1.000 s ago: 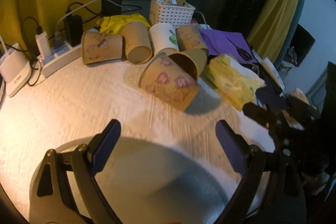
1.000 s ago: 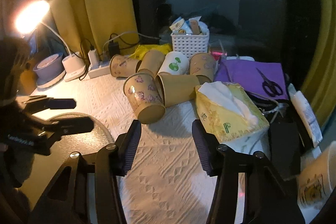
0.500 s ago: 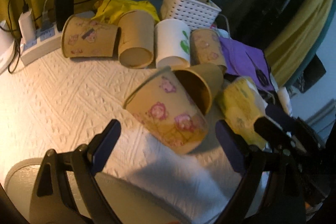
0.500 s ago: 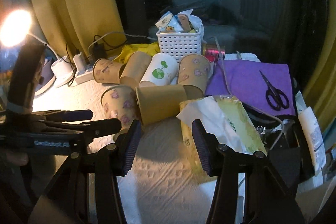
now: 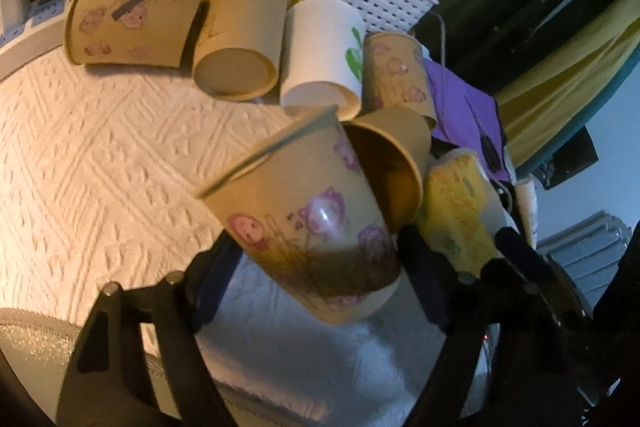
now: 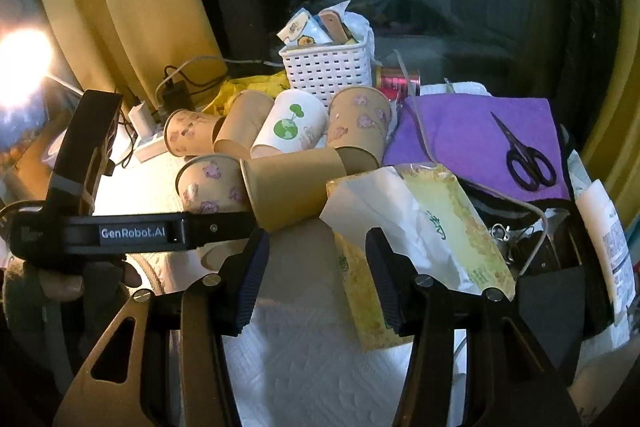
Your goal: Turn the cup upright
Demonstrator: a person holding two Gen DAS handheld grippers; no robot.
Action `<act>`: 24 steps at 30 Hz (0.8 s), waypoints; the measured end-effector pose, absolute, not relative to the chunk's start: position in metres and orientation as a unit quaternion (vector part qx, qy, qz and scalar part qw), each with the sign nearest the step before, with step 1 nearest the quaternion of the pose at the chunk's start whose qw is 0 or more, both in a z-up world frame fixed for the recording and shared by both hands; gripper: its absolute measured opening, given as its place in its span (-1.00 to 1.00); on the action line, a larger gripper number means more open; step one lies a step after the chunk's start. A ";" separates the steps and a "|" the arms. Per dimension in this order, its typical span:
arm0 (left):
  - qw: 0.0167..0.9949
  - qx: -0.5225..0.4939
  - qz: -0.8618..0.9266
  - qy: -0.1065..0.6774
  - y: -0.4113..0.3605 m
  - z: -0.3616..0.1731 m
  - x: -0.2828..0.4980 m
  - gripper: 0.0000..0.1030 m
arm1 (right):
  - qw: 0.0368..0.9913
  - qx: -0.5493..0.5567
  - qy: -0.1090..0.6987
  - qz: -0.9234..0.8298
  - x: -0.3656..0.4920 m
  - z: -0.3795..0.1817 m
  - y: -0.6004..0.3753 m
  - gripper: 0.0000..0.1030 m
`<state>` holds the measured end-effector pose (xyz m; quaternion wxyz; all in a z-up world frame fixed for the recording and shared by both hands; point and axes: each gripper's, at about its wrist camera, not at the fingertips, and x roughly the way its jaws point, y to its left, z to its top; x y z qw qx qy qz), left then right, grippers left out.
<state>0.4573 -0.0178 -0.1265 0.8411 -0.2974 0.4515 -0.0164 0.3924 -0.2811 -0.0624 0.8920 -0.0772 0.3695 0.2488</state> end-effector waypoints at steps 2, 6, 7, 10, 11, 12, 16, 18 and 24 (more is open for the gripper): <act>0.842 -0.297 -0.021 0.450 -0.017 -0.126 0.455 0.40 | 0.891 -0.079 0.370 0.250 0.390 -0.062 -0.279 0.04; 0.845 -0.292 -0.028 0.446 -0.015 -0.121 0.442 0.31 | 0.891 -0.082 0.369 0.250 0.383 -0.059 -0.273 0.04; 0.847 -0.291 -0.029 0.445 -0.014 -0.119 0.438 0.31 | 0.892 -0.083 0.368 0.250 0.380 -0.057 -0.271 0.04; 0.855 -0.276 -0.031 0.439 -0.017 -0.113 0.423 0.29 | 0.893 -0.086 0.365 0.249 0.372 -0.053 -0.267 0.04; 0.858 -0.269 -0.030 0.437 -0.017 -0.110 0.417 0.29 | 0.893 -0.087 0.364 0.248 0.368 -0.052 -0.265 0.04; 0.862 -0.261 -0.029 0.434 -0.019 -0.108 0.412 0.29 | 0.894 -0.087 0.362 0.248 0.364 -0.050 -0.263 0.04; 0.876 -0.237 -0.029 0.418 -0.015 -0.093 0.385 0.28 | 0.896 -0.090 0.357 0.250 0.346 -0.043 -0.254 0.04; 0.884 -0.222 -0.029 0.411 -0.016 -0.086 0.370 0.28 | 0.895 -0.092 0.355 0.254 0.335 -0.039 -0.248 0.04; 0.897 -0.193 -0.037 0.395 -0.009 -0.073 0.322 0.28 | 0.893 -0.097 0.349 0.267 0.301 -0.031 -0.227 0.04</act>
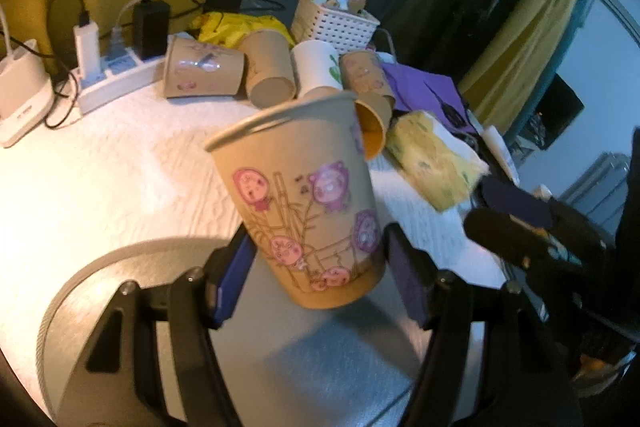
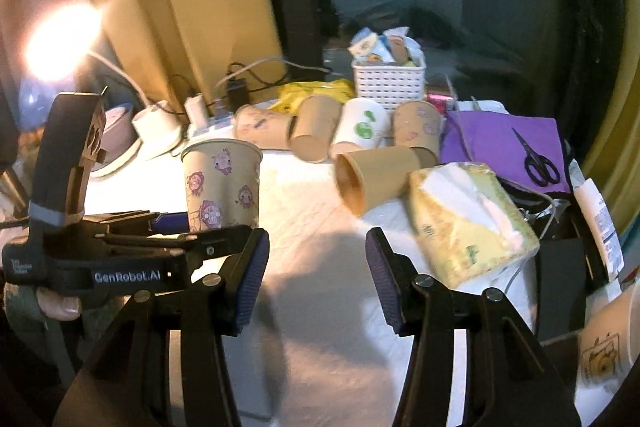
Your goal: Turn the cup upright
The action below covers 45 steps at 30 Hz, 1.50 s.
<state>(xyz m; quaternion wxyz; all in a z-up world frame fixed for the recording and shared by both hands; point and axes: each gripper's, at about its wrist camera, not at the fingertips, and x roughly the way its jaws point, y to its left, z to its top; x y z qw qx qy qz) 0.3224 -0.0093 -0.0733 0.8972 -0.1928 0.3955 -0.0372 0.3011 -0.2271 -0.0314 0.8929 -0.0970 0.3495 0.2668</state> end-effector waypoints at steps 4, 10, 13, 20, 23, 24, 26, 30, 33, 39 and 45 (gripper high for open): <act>0.910 -0.156 -0.040 0.382 -0.011 -0.067 0.287 0.28 | 0.890 -0.098 0.347 0.280 0.277 -0.026 -0.211 0.04; 0.920 -0.109 -0.037 0.374 -0.010 -0.070 0.235 0.28 | 0.880 -0.090 0.351 0.306 0.239 -0.026 -0.187 0.04; 0.923 -0.094 -0.038 0.371 -0.008 -0.074 0.211 0.28 | 0.870 -0.079 0.360 0.327 0.223 -0.028 -0.178 0.04; 0.927 -0.071 -0.048 0.364 -0.008 -0.082 0.159 0.28 | 0.846 -0.075 0.374 0.372 0.181 -0.037 -0.152 0.04; 0.929 -0.068 -0.051 0.359 -0.009 -0.084 0.142 0.28 | 0.836 -0.079 0.381 0.386 0.166 -0.041 -0.141 0.28; 0.930 -0.065 -0.052 0.357 -0.010 -0.084 0.136 0.28 | 0.834 -0.081 0.381 0.391 0.161 -0.043 -0.137 0.36; 0.932 -0.061 -0.054 0.353 -0.010 -0.085 0.124 0.28 | 0.828 -0.079 0.385 0.400 0.151 -0.044 -0.133 0.39; 0.937 -0.050 -0.059 0.341 -0.013 -0.087 0.102 0.28 | 0.820 -0.078 0.393 0.408 0.138 -0.047 -0.126 0.39; 0.939 -0.039 -0.066 0.334 -0.015 -0.087 0.090 0.28 | 0.812 -0.075 0.401 0.417 0.129 -0.050 -0.121 0.40; 0.946 -0.027 -0.079 0.315 -0.020 -0.086 0.070 0.28 | 0.802 -0.069 0.415 0.423 0.120 -0.052 -0.114 0.40; 0.947 -0.025 -0.090 0.306 -0.020 -0.084 0.061 0.28 | 0.794 -0.068 0.425 0.430 0.115 -0.057 -0.108 0.40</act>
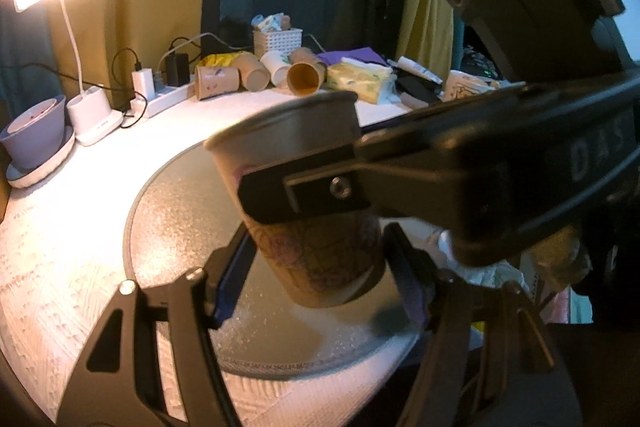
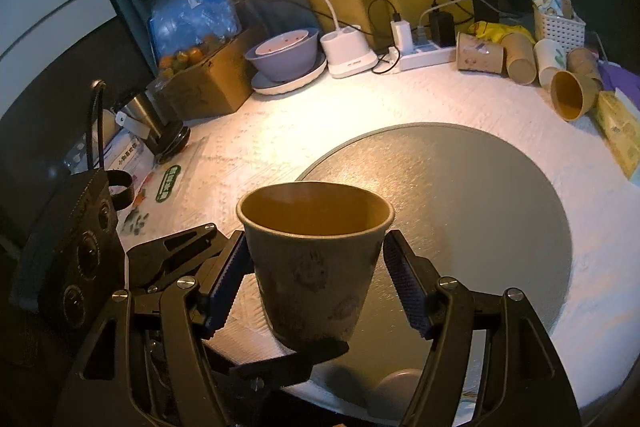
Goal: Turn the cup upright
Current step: 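Lift the cup and rotate the right gripper to turn it upright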
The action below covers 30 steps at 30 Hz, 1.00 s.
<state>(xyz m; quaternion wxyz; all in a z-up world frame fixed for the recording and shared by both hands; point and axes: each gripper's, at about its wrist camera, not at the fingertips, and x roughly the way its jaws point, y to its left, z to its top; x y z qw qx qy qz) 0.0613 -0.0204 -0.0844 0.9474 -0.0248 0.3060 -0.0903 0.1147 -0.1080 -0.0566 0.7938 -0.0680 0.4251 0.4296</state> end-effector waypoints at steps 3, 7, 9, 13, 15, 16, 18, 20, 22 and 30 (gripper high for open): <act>0.948 -0.023 -0.094 0.302 -0.021 -0.084 0.060 0.28 | 0.790 -0.071 0.430 0.431 0.115 -0.059 -0.106 0.39; 0.948 -0.025 -0.097 0.301 -0.020 -0.084 0.061 0.28 | 0.787 -0.075 0.434 0.432 0.117 -0.062 -0.104 0.33; 0.947 -0.028 -0.098 0.303 -0.018 -0.085 0.062 0.29 | 0.786 -0.074 0.436 0.432 0.119 -0.063 -0.104 0.32; 0.945 -0.033 -0.096 0.310 -0.015 -0.087 0.066 0.30 | 0.784 -0.075 0.439 0.433 0.122 -0.065 -0.102 0.30; 0.943 -0.038 -0.095 0.316 -0.013 -0.089 0.070 0.30 | 0.783 -0.073 0.441 0.433 0.125 -0.066 -0.100 0.30; 0.942 -0.041 -0.094 0.321 -0.011 -0.090 0.073 0.30 | 0.783 -0.073 0.442 0.432 0.127 -0.067 -0.099 0.29; 0.938 -0.043 -0.087 0.333 -0.008 -0.094 0.079 0.40 | 0.787 -0.075 0.440 0.426 0.130 -0.068 -0.098 0.29; 0.935 -0.050 -0.084 0.342 -0.005 -0.098 0.082 0.46 | 0.791 -0.072 0.438 0.420 0.136 -0.069 -0.100 0.29; 0.932 -0.060 -0.084 0.346 0.000 -0.099 0.084 0.47 | 0.800 -0.072 0.430 0.411 0.141 -0.067 -0.102 0.29; 0.921 -0.095 -0.065 0.372 0.023 -0.108 0.093 0.47 | 0.841 -0.094 0.394 0.360 0.167 -0.066 -0.109 0.29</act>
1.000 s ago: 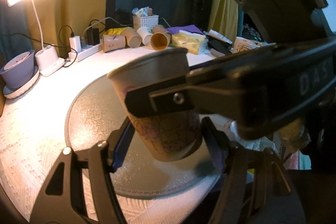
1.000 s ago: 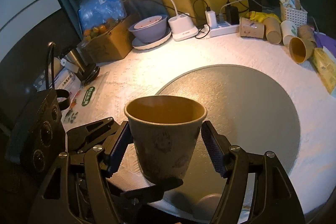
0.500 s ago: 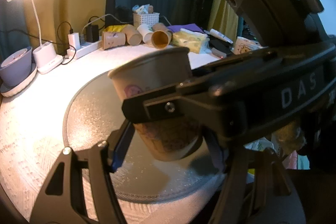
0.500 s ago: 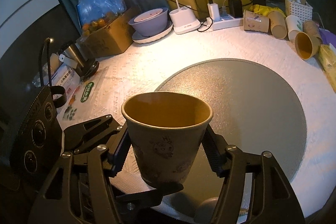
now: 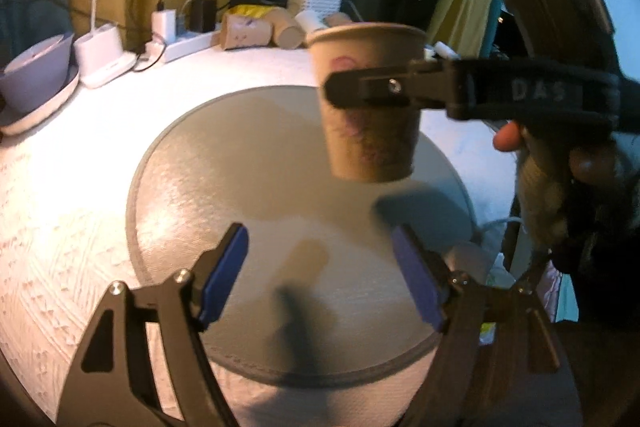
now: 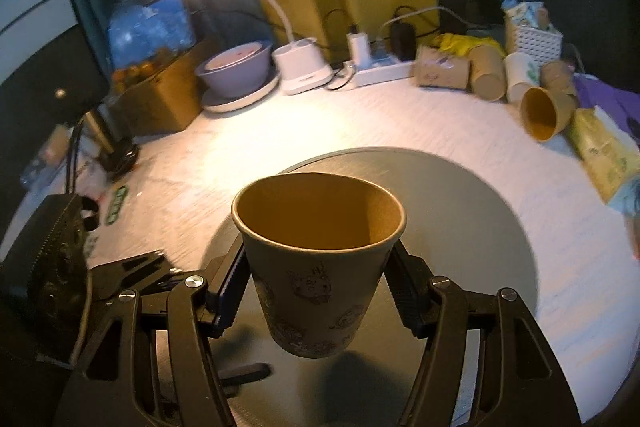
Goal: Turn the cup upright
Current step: 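Lift the cup and rotate the right gripper to turn it upright, then lower the upright cup onto the grey mat and open the right gripper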
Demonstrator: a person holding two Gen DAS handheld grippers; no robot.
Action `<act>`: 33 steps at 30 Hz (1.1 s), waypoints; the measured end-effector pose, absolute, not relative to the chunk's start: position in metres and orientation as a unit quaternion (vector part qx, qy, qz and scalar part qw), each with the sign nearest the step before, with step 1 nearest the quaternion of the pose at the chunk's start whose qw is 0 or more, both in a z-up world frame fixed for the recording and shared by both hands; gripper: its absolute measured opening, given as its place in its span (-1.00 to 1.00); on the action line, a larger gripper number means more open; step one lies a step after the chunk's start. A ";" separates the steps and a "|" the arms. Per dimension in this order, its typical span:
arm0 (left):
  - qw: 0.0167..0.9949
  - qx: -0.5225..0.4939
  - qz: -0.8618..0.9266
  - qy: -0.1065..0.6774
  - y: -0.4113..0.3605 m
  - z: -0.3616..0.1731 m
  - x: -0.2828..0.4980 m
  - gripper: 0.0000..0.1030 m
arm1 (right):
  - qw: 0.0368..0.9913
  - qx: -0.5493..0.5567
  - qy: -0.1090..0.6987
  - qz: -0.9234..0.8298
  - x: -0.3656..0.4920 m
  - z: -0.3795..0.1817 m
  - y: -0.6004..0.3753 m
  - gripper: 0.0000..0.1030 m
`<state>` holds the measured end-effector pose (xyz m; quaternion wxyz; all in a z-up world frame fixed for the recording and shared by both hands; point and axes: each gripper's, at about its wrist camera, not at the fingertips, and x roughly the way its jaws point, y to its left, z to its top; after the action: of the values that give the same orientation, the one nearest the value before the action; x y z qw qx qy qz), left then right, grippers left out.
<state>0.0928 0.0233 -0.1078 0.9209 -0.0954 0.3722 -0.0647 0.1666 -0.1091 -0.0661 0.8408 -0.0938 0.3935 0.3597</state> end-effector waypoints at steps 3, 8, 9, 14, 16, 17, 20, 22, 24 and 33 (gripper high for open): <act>0.918 -0.116 -0.048 0.376 0.037 -0.109 0.097 0.47 | 0.852 -0.113 0.385 0.337 0.175 -0.073 -0.108 0.29; 0.915 -0.147 -0.021 0.375 0.058 -0.111 0.103 0.47 | 0.860 -0.119 0.374 0.326 0.185 -0.082 -0.105 0.29; 0.915 -0.153 -0.018 0.374 0.061 -0.111 0.102 0.47 | 0.861 -0.121 0.371 0.326 0.186 -0.084 -0.104 0.29; 0.910 -0.173 -0.001 0.376 0.074 -0.114 0.105 0.47 | 0.868 -0.139 0.348 0.325 0.184 -0.088 -0.099 0.29; 0.909 -0.178 0.000 0.377 0.077 -0.116 0.106 0.47 | 0.868 -0.144 0.348 0.324 0.184 -0.091 -0.098 0.29; 0.908 -0.180 0.001 0.377 0.078 -0.116 0.107 0.47 | 0.868 -0.145 0.348 0.323 0.183 -0.093 -0.098 0.29; 0.908 -0.182 0.005 0.377 0.079 -0.116 0.106 0.47 | 0.868 -0.149 0.349 0.320 0.180 -0.098 -0.097 0.29; 0.908 -0.183 0.008 0.376 0.079 -0.115 0.105 0.48 | 0.870 -0.151 0.345 0.318 0.177 -0.099 -0.098 0.29; 0.908 -0.185 0.010 0.376 0.079 -0.115 0.104 0.49 | 0.871 -0.151 0.344 0.317 0.174 -0.099 -0.099 0.29; 0.912 -0.185 0.015 0.366 0.074 -0.111 0.096 0.69 | 0.872 -0.158 0.349 0.304 0.159 -0.103 -0.106 0.31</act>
<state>0.0965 0.0742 -0.1105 0.9118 -0.1854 0.3660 0.0148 0.1589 -0.1061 -0.1032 0.8723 -0.1578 0.3491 0.3039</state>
